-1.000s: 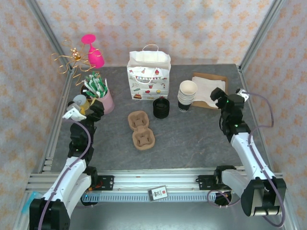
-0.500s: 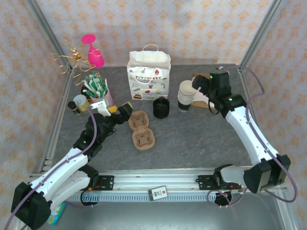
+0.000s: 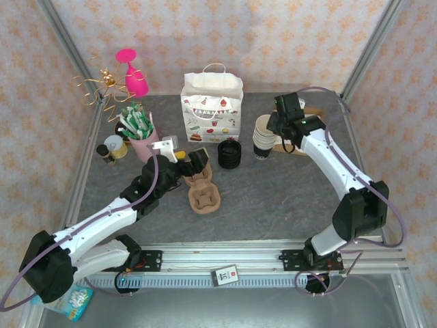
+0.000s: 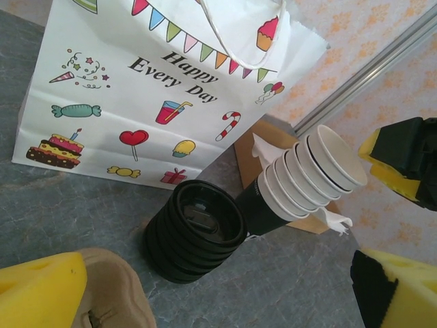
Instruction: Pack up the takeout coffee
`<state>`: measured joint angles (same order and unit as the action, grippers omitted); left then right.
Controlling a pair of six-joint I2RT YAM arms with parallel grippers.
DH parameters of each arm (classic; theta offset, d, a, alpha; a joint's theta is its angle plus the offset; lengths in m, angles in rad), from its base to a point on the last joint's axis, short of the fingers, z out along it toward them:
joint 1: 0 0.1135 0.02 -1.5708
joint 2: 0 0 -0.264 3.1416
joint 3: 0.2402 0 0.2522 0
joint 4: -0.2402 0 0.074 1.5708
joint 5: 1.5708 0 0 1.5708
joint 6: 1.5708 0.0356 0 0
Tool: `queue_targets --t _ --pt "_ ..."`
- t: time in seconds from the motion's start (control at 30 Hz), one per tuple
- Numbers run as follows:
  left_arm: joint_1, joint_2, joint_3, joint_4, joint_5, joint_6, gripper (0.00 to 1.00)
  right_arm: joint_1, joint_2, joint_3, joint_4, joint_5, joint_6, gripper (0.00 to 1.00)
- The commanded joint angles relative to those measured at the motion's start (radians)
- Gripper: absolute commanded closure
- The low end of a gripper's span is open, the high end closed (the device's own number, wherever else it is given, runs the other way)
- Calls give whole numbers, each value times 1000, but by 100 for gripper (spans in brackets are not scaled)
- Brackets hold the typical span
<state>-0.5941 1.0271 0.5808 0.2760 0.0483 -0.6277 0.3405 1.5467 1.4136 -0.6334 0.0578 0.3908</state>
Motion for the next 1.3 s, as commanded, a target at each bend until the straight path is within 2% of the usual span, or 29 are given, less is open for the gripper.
queue_targets --t 0.0,0.3,0.73,1.0,1.27 --pt "-9 5 32 21 -12 20 1 3 24 43 -26 33 0 60" --pt "-10 8 26 26 -16 28 1 2 57 47 -25 38 -4 73" --pt "-10 -7 32 20 -18 25 1 -5 23 76 -31 52 1 99" --pt "-10 -2 57 -1 -7 20 1 -38 -40 118 -35 -9 5 100" --pt "-10 1 102 -58 26 7 1 -49 -116 207 -119 -17 1 100"
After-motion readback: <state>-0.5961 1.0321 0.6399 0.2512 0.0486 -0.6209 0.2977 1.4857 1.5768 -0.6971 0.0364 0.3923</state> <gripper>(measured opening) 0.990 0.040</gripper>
